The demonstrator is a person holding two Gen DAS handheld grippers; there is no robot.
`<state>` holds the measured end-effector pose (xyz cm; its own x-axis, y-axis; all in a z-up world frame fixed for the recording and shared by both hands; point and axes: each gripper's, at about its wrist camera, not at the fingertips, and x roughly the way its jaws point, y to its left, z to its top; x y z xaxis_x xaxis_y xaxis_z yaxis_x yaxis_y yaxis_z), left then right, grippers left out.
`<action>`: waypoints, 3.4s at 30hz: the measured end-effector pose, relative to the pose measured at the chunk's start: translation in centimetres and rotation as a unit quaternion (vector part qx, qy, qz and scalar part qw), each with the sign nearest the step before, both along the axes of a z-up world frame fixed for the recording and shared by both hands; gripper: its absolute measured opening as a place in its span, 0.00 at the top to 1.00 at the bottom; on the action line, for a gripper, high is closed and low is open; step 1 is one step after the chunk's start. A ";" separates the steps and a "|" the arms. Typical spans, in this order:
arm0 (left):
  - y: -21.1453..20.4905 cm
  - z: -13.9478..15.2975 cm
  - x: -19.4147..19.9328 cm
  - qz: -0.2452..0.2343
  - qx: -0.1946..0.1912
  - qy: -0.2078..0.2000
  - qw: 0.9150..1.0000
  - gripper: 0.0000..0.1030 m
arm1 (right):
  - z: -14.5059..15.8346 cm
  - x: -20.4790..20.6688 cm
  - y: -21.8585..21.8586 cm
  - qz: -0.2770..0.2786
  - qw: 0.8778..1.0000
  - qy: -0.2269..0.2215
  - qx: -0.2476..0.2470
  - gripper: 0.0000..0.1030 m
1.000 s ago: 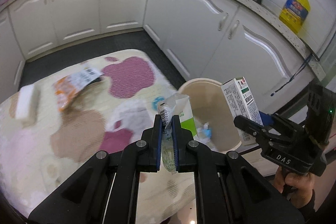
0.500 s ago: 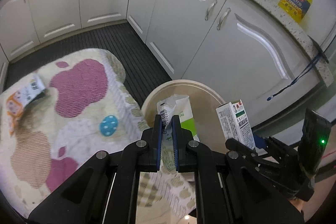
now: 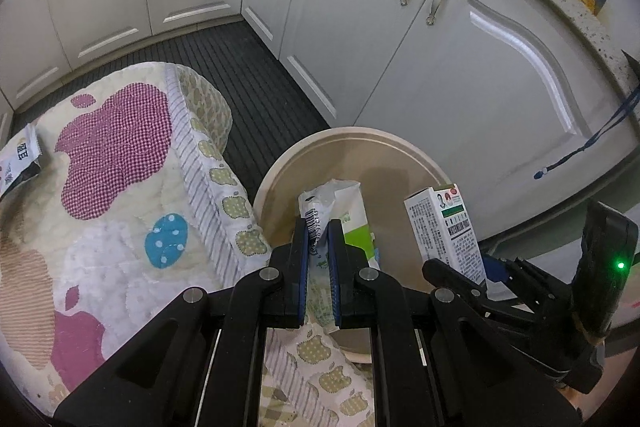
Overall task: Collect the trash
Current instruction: 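Carry the white-green packet and Watermelon Frost box over the beige bucket, then open both tools to drop the packet and box into the bucket, then grasp the white sponge with the left tool while the right tool grasps the orange-white snack wrapper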
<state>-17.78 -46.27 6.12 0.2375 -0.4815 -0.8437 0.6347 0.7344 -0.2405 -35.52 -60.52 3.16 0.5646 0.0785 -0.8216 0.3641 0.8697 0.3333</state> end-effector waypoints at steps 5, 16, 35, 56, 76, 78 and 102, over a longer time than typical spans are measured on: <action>-0.2 -0.4 0.1 -0.001 -0.003 0.003 1.000 0.94 | -0.8 0.6 -0.3 -0.007 1.000 0.012 -0.010 0.52; 0.2 -1.2 0.1 -0.012 -0.013 0.024 1.000 0.79 | -1.4 0.7 -0.5 -0.022 0.999 0.032 -0.022 0.47; 4.8 0.2 -0.4 0.016 -0.020 0.007 1.000 0.78 | 1.5 0.6 2.7 0.009 0.999 0.010 -0.031 0.46; 26.0 3.6 5.3 0.164 -0.001 -0.016 0.986 0.56 | 6.0 7.2 15.4 0.140 0.989 -0.042 0.001 0.42; 35.1 0.6 16.7 0.239 0.037 0.003 0.970 0.40 | 3.2 20.0 23.0 0.158 0.969 -0.052 0.180 0.32; 34.7 0.3 17.3 0.243 0.049 -0.009 0.969 0.40 | 2.6 20.8 23.0 0.152 0.967 -0.051 0.198 0.32; 34.4 -2.0 17.7 0.250 0.058 0.001 0.967 0.46 | 1.6 23.5 24.5 0.153 0.958 -0.084 0.230 0.94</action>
<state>-0.07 -11.90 4.16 0.4137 -0.2098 -0.8859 0.1930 0.9712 -0.1399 -12.01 -35.98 4.72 0.5779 0.5929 -0.5608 0.0239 0.6746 0.7378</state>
